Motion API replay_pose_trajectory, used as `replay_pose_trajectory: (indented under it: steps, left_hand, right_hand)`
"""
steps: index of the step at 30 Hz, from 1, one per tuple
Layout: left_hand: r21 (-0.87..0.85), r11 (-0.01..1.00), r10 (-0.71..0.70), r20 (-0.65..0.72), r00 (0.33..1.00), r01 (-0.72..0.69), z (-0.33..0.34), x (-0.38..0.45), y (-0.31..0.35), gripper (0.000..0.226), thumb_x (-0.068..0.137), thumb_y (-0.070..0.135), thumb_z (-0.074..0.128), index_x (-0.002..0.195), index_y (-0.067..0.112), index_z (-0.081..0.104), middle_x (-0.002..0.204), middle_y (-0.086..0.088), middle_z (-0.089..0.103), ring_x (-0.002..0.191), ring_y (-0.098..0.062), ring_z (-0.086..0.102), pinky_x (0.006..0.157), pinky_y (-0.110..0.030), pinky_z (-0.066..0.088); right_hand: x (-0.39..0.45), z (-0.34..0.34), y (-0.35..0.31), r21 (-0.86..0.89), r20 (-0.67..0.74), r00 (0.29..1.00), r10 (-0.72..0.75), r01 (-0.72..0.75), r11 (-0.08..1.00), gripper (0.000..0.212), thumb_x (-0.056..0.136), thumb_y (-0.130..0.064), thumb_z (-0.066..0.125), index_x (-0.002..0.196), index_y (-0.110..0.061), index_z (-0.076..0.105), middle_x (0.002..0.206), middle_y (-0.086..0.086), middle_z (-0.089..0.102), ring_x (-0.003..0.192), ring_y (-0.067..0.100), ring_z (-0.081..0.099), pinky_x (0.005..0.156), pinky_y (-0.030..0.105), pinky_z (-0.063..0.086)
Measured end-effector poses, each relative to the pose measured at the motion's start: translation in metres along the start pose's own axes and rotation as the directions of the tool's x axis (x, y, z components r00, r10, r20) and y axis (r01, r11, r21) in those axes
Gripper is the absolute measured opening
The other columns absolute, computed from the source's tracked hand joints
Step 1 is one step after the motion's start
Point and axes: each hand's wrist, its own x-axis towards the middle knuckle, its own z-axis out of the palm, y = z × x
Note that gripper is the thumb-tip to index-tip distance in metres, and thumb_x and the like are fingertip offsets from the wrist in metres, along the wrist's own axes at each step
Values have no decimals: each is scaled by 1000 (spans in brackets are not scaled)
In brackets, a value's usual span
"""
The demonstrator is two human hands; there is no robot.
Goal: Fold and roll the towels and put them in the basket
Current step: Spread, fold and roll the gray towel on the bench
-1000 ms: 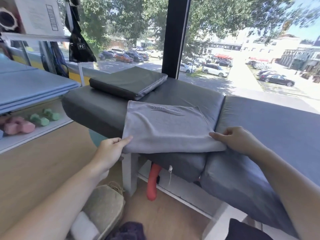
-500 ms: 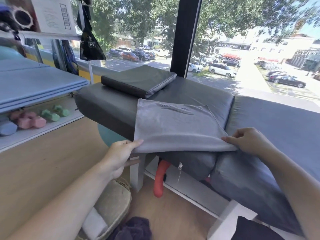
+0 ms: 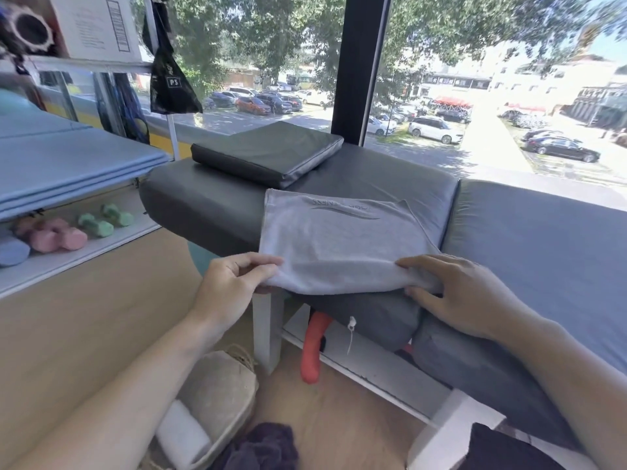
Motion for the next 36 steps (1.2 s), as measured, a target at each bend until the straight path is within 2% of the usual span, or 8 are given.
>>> replay_pose_trajectory:
  steps: [4, 7, 11, 14, 22, 28, 31, 36]
  left_hand:
    - [189, 978, 71, 94, 993, -88, -19, 7, -7, 45, 63, 14, 94, 101, 28, 76, 92, 4, 79, 84, -9, 72, 87, -32, 57]
    - [424, 867, 280, 19, 960, -261, -18, 9, -14, 22, 76, 20, 87, 85, 36, 76, 81, 11, 73, 74, -5, 66, 70, -21, 50]
    - [402, 841, 407, -31, 913, -361, -13, 15, -5, 32, 88, 50, 70, 85, 18, 77, 94, 7, 63, 92, -8, 60, 80, -19, 44]
    - [276, 908, 328, 3, 945, -316, -14, 18, 2, 42, 94, 52, 54, 100, 15, 74, 106, 16, 68, 106, -1, 61, 94, -21, 43]
    - [233, 935, 246, 112, 963, -266, -11, 21, -3, 60, 94, 65, 40, 83, 8, 55, 75, 4, 49, 73, -9, 44, 71, -36, 34]
    - [204, 960, 161, 159, 974, -192, -11, 21, -6, 58, 86, 77, 45, 69, 22, 54, 68, 12, 44, 70, -9, 41, 73, -37, 30]
    - [79, 993, 74, 203, 976, -92, -11, 19, -2, 80, 81, 84, 43, 70, 6, 57, 84, 7, 75, 86, -14, 66, 88, -34, 43]
    - [211, 977, 44, -180, 983, -5, -8, 26, -16, 34, 82, 49, 77, 82, 18, 64, 84, 9, 70, 81, -6, 63, 84, -35, 49]
  right_hand:
    - [-1, -4, -4, -125, 10, 1000, 16, -15, 992, 65, 83, -18, 59, 138, -52, 54, 142, -25, 56, 129, 14, 56, 100, 30, 44]
    - [3, -5, 3, -162, -37, 994, 100, -105, 981, 52, 91, -19, 54, 132, -49, 61, 138, -16, 62, 124, 20, 60, 94, 32, 46]
    - [6, -18, 22, 293, -9, 988, 155, -146, 945, 27, 102, -19, 55, 112, -37, 72, 96, -13, 73, 92, 12, 65, 81, 21, 45]
    - [4, -29, 26, 393, -31, 991, 128, -105, 913, 26, 101, -37, 54, 80, -46, 68, 63, -16, 57, 63, 2, 49, 60, 11, 37]
    - [-6, -33, 48, 383, 58, 994, 97, -112, 917, 74, 77, -86, 50, 76, -13, 61, 62, -10, 46, 59, 7, 41, 57, 23, 33]
    - [-12, -37, 44, 369, 287, 958, 4, -114, 922, 29, 71, -60, 77, 86, -35, 75, 88, -14, 73, 85, 8, 67, 80, 25, 48]
    - [-10, -40, 42, 388, 356, 934, -9, -139, 911, 49, 68, -78, 69, 83, -33, 79, 111, -26, 72, 107, -2, 65, 99, 27, 44]
    - [-4, -29, 43, 399, 178, 962, 205, -261, 879, 74, 63, -95, 52, 74, -27, 77, 87, -7, 76, 87, 12, 68, 86, 35, 50]
